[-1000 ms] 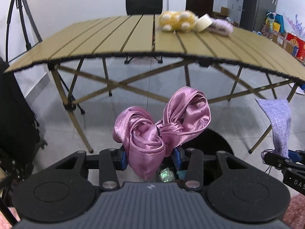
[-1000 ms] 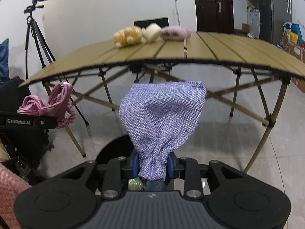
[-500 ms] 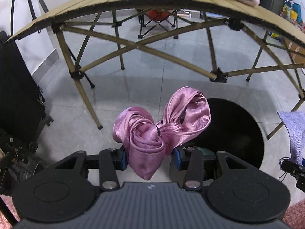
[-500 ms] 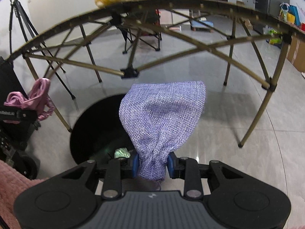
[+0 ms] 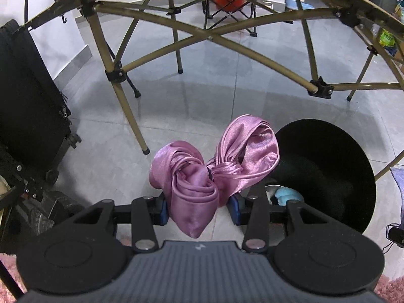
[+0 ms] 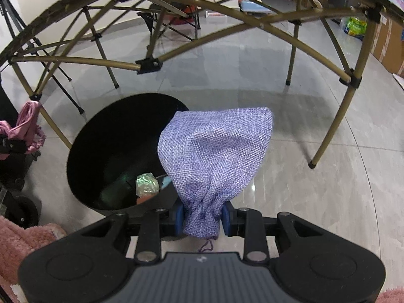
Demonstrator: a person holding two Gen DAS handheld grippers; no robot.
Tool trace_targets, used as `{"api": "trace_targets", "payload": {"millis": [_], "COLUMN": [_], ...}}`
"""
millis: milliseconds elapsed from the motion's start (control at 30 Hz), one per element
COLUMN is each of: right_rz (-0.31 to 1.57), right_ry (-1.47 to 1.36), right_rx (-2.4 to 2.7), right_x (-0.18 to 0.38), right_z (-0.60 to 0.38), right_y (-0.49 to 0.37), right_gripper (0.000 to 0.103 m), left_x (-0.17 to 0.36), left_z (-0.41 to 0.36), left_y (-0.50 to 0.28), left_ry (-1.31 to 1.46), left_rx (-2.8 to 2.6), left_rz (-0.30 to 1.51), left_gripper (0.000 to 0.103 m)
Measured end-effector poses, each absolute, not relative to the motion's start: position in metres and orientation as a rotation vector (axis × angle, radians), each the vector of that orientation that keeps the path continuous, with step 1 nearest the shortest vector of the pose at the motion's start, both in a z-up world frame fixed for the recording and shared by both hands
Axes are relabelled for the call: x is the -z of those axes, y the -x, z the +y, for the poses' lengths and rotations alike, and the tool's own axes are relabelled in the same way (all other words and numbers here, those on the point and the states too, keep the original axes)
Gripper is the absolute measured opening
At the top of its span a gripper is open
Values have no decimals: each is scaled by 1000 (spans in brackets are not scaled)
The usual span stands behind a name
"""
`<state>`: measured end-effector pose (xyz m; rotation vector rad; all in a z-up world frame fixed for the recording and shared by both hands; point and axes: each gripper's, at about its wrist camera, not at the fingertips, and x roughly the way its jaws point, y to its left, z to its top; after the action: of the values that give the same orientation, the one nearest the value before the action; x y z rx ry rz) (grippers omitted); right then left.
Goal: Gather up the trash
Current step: 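Lower the right tool into the black bin and open it to drop the purple bag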
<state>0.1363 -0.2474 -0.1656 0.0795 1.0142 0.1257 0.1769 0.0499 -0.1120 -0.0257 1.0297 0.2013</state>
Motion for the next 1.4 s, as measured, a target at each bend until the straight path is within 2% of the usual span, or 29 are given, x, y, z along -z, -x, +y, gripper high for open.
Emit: {"api": "trace_targets", "payload": {"millis": [867,1400], "right_rz": [987,1083], "right_ry": [-52,-65], "right_rx": [-254,-295], "right_x": [144,170], "right_z": [-193,-151], "right_y": [-189,-223], "right_gripper": [28,29], "left_x": [130,134], "left_z": [69,82], "left_y": [-202,-206], "left_ry": [56,60], "left_rx": [-215,-236], "left_rz": [1083,1088], "left_gripper": [44,44]}}
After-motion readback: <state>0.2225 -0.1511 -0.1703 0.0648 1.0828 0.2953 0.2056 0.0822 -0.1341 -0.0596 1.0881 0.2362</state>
